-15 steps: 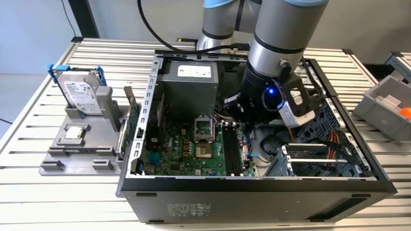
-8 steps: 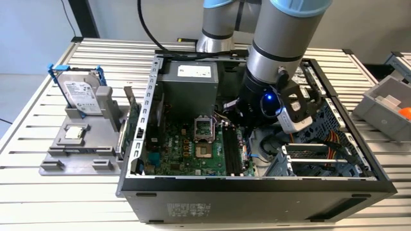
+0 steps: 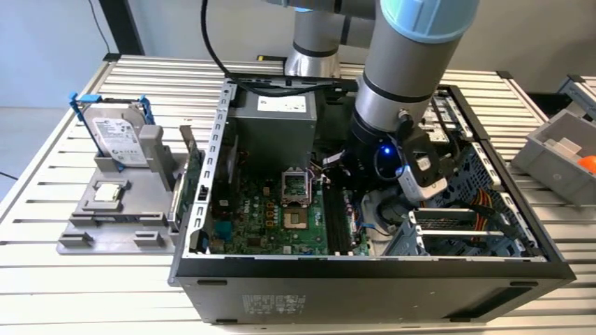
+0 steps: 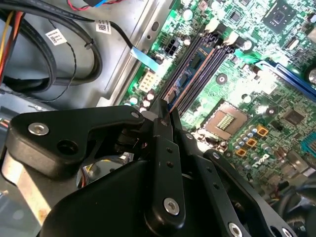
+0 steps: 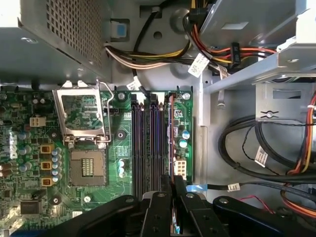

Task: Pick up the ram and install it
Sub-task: 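Insert the ram into the slot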

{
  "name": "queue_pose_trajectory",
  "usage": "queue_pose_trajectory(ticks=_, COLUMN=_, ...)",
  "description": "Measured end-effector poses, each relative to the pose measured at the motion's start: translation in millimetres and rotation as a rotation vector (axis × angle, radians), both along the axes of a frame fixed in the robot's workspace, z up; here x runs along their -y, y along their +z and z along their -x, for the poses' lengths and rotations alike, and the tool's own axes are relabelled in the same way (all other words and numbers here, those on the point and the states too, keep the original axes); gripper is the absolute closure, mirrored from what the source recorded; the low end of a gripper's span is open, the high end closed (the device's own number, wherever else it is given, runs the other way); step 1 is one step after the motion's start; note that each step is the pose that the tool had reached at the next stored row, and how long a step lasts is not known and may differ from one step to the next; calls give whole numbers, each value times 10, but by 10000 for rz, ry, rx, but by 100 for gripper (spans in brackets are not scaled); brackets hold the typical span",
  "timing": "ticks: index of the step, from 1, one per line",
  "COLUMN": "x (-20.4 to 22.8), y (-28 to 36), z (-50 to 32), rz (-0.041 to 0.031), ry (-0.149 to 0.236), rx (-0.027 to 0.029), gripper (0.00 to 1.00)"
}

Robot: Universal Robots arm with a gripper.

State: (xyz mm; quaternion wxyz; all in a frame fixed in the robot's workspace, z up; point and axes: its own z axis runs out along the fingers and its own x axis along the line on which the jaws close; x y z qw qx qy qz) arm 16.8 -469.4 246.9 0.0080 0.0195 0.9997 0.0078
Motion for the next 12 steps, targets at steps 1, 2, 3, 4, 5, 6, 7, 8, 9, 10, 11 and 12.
queue_pose_trajectory(ticks=1, x=1, y=-18, z=0, rz=0, ry=0, rx=0, gripper=100)
queue_pose_trajectory(ticks=2, x=3, y=-36, z=0, rz=0, ry=1, rx=0, gripper=100)
queue_pose_trajectory(ticks=3, x=4, y=-55, z=0, rz=-1, ry=0, rx=0, gripper=100)
queue_pose_trajectory(ticks=4, x=5, y=-73, z=0, rz=-1, ry=0, rx=0, gripper=100)
queue_pose_trajectory(ticks=5, x=7, y=-89, z=0, rz=0, ry=0, rx=0, gripper=100)
queue_pose_trajectory(ticks=6, x=8, y=-102, z=0, rz=0, ry=0, rx=0, gripper=100)
queue_pose_trajectory(ticks=7, x=9, y=-109, z=0, rz=0, ry=0, rx=0, gripper=100)
queue_pose_trajectory(ticks=8, x=9, y=-110, z=0, rz=0, ry=0, rx=0, gripper=100)
queue_pose_trajectory(ticks=9, x=9, y=-110, z=0, rz=1, ry=0, rx=0, gripper=100)
queue_pose_trajectory(ticks=10, x=9, y=-110, z=0, rz=1, ry=0, rx=0, gripper=100)
queue_pose_trajectory(ticks=11, x=10, y=-110, z=0, rz=1, ry=0, rx=-1, gripper=100)
queue_pose_trajectory(ticks=12, x=11, y=-113, z=0, rz=0, ry=0, rx=0, gripper=100)
